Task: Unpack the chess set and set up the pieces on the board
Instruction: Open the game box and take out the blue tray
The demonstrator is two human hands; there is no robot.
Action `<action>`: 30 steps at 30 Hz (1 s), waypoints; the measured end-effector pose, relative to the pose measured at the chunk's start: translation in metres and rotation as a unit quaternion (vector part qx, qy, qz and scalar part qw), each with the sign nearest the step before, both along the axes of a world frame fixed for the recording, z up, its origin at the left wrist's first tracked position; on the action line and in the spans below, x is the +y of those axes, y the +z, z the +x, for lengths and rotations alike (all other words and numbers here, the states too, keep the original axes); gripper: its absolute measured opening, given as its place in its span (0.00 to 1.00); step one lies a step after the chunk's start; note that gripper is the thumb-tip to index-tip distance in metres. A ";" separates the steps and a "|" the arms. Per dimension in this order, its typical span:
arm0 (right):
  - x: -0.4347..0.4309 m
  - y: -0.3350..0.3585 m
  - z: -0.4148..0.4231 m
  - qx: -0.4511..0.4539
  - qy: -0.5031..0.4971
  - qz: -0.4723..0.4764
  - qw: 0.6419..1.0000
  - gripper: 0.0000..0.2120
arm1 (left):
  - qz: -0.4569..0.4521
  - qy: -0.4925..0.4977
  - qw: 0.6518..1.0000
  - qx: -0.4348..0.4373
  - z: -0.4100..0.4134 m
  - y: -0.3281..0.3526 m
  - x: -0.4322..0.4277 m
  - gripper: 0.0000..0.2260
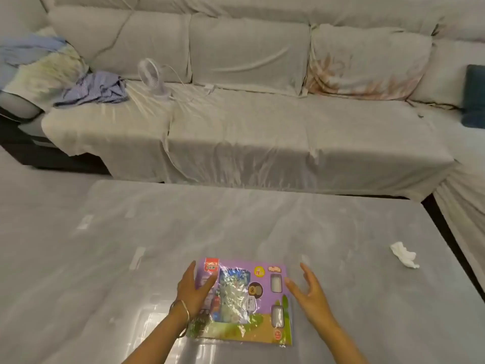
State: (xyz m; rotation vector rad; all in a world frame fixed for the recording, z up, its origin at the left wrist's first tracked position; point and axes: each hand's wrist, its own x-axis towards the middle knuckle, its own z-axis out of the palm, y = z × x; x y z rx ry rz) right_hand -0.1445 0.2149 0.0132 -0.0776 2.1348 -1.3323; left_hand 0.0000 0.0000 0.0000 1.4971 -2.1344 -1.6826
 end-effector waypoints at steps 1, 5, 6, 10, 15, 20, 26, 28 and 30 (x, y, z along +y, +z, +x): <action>0.001 -0.018 0.003 0.007 0.005 0.008 1.000 0.36 | -0.007 -0.018 1.000 0.024 -0.002 -0.018 0.002 0.28; 0.001 -0.088 -0.001 0.038 0.044 0.061 0.996 0.62 | -0.068 -0.061 0.995 0.037 -0.014 -0.079 -0.004 0.49; 0.000 -0.103 0.001 0.053 0.049 0.076 0.994 0.65 | -0.092 -0.062 0.993 0.036 -0.015 -0.086 -0.004 0.51; -0.004 -0.140 0.002 0.119 0.077 0.046 0.989 0.50 | -0.140 -0.070 0.986 0.052 -0.018 -0.116 -0.016 0.48; -0.005 -0.164 0.002 0.097 0.032 -0.016 0.995 0.35 | -0.124 -0.072 0.984 0.109 -0.016 -0.132 -0.019 0.36; 0.004 -0.155 0.008 0.066 -0.017 -0.160 0.985 0.29 | -0.090 -0.015 0.970 0.223 -0.004 -0.119 -0.013 0.23; 0.026 -0.143 0.020 0.003 -0.065 -0.257 0.964 0.22 | 0.009 -0.003 0.961 0.275 0.022 -0.101 0.011 0.17; 0.035 -0.136 0.027 -0.009 -0.074 -0.278 0.958 0.19 | 0.023 0.006 0.959 0.283 0.032 -0.100 0.014 0.16; 0.044 -0.133 0.031 -0.032 -0.086 -0.300 0.950 0.20 | 0.038 0.016 0.958 0.283 0.042 -0.104 0.018 0.17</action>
